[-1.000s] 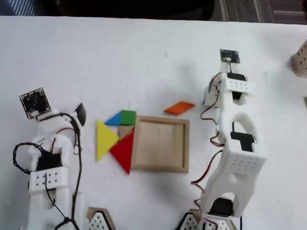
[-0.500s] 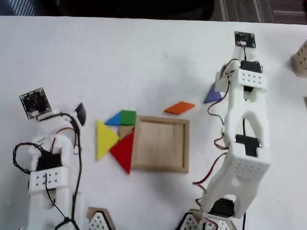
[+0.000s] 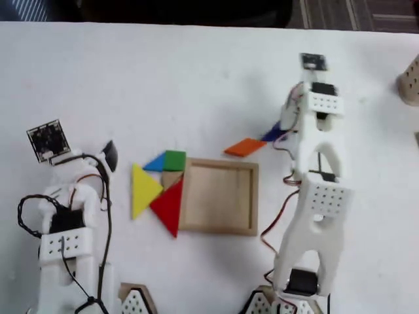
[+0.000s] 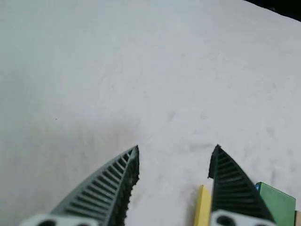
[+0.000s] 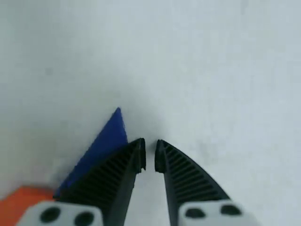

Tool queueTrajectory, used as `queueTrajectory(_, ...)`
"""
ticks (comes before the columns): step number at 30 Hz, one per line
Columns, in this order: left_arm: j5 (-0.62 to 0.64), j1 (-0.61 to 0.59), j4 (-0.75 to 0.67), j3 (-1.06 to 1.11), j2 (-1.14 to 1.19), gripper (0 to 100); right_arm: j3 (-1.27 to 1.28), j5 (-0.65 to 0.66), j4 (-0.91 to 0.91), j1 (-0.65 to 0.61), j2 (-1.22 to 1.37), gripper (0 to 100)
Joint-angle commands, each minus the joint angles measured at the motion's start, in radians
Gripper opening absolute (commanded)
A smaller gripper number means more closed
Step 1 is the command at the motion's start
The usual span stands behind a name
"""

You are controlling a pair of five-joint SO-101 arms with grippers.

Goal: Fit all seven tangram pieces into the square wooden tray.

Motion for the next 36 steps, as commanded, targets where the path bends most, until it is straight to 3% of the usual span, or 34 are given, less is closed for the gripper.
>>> queueTrajectory(1, -0.008, 0.022, -0.028, -0.044, 0.004, 24, -0.048, 0.051, 0.087, -0.097, -0.015, 4.1)
queueTrajectory(13, -0.008, 0.021, -0.046, -0.043, 0.004, 24, 0.078, 0.051, 0.18, -0.265, -0.05, 1.9)
queueTrajectory(19, -0.008, 0.021, -0.046, -0.043, 0.004, 24, 0.316, 0.025, 0.073, -0.272, -0.275, 1.9)
queueTrajectory(27, -0.008, 0.022, -0.043, -0.043, 0.004, 24, 0.743, -0.057, -0.139, -0.18, -0.547, 2.1)
queueTrajectory(36, -0.008, 0.019, -0.041, -0.043, 0.004, 24, 0.793, -0.054, -0.3, -0.257, -0.545, 2.1)
